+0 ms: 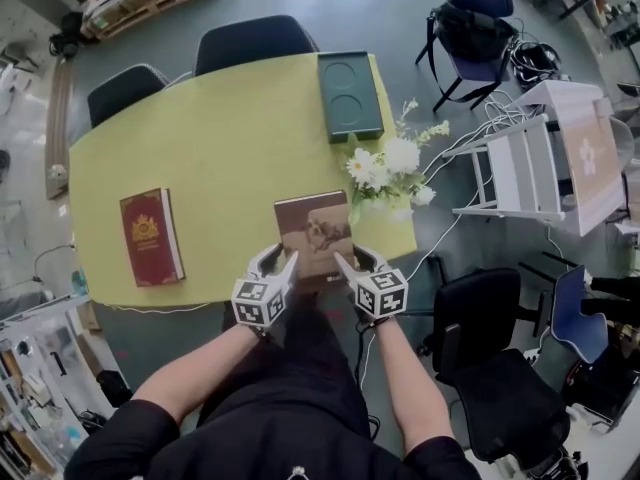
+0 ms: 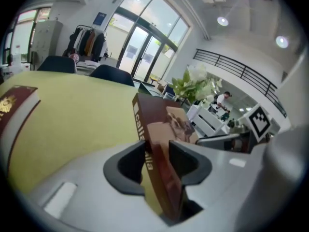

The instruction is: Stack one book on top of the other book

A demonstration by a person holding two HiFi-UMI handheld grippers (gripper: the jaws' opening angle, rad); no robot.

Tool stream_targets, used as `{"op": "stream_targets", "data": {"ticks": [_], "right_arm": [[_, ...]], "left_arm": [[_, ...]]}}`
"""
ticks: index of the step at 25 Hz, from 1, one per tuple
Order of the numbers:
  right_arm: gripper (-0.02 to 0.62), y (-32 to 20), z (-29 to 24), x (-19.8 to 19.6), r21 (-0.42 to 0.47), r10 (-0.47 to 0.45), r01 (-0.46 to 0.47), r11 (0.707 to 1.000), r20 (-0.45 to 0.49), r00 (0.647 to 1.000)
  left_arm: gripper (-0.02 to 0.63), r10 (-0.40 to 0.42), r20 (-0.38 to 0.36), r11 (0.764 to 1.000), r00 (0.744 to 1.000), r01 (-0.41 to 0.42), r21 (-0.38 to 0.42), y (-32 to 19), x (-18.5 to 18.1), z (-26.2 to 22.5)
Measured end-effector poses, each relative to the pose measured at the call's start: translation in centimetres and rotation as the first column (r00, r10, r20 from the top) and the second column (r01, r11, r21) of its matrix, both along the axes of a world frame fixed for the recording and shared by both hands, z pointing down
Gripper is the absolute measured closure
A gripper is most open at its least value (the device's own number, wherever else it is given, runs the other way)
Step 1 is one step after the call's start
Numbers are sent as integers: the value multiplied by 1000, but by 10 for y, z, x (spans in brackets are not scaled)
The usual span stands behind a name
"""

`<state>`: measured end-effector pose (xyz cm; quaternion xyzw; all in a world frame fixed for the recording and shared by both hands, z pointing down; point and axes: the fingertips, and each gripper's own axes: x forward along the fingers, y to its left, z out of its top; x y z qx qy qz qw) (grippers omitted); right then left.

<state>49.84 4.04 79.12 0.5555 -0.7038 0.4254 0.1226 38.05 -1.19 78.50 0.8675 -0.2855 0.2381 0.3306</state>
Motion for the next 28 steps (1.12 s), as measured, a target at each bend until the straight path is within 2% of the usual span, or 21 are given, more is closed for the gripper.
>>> {"op": "stream_targets", "data": {"ticks": [9,17,28], "right_arm": [[442,-14,-84,-26,57,16,-15,998,-16,1000],[451,-26,-156,-58,133,29,-24,991,-34,999],[456,-36,-194,-99,175,-23,27,984,-23,999]], "left_arm": [[440,17,-31,993,999,-13,119,-26,-22,-90],[442,17,-81,972,997,2,233,-46,-48,-173],[443,-60,-112,955,992,90,282,-53,-91,-215]]}}
